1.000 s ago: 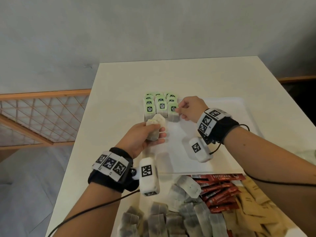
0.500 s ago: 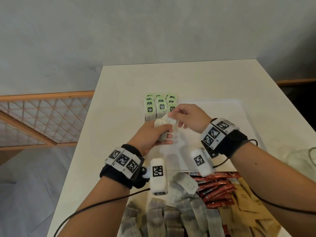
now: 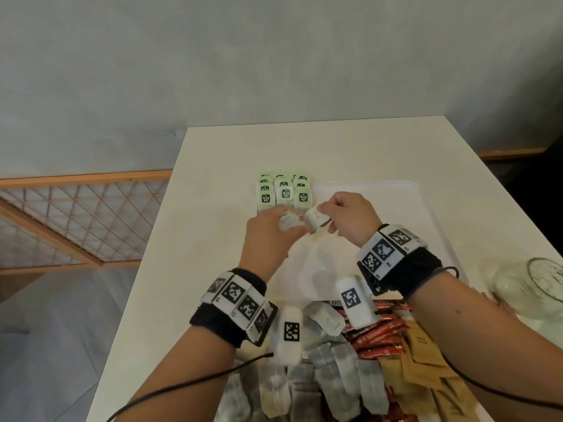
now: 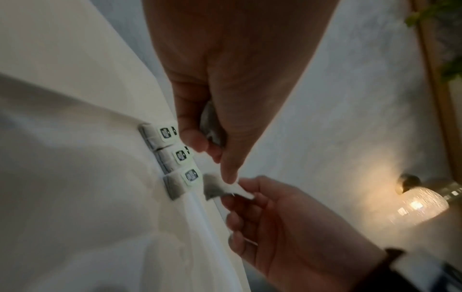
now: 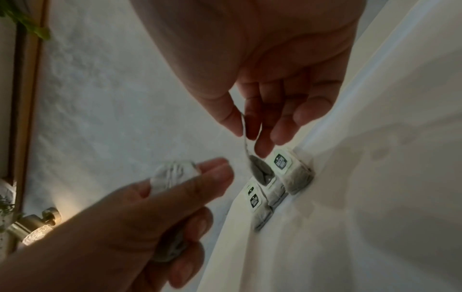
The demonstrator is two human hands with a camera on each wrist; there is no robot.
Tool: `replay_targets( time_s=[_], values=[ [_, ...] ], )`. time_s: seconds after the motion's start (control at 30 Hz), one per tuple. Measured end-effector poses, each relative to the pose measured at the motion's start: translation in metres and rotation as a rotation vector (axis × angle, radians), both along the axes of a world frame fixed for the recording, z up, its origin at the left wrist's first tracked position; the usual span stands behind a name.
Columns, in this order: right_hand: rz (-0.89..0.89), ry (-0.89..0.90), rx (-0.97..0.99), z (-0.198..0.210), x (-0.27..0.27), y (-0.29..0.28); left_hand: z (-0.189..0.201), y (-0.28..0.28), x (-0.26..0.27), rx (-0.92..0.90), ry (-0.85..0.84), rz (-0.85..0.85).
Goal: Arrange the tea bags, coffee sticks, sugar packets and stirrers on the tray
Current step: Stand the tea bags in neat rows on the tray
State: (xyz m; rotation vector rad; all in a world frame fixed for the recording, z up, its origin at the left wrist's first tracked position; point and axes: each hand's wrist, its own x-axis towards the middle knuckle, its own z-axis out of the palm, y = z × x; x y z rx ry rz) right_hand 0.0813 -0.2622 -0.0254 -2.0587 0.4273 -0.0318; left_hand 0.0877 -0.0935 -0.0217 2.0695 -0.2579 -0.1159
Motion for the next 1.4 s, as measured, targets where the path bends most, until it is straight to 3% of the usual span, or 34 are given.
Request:
replay_targets(
  time_s=[0.27, 0.43, 0.57, 0.83, 0.93, 1.4],
  values=[
    [0.056, 0.053, 0.261, 0.011, -0.011, 0.015, 0.000, -0.009, -0.008, 0.099, -0.212, -0.019],
    [0.062, -0.102, 0.041, 0.011, -0.009, 0.000, 0.008, 0.002, 0.000, -0.033, 0.098, 0.017],
    [0.277, -0.099, 0.053, 0.007, -0.005, -0.001, 0.001, 0.007, 0.005, -0.128, 0.219, 0.040],
    [0.252, 0.051, -0.138, -0.023, 0.024, 0.000, -0.017, 0.029, 0.027, -0.661, 0.686, 0.265],
    [0.200, 0.045, -0.179, -0.025, 0.042, -0.001, -0.021, 0.035, 0.035, -0.735, 0.703, 0.277],
    [0.194, 0.022, -0.344, -0.022, 0.088, 0.019, -0.036, 0.043, 0.041, -0.616, 0.609, 0.178]
  ],
)
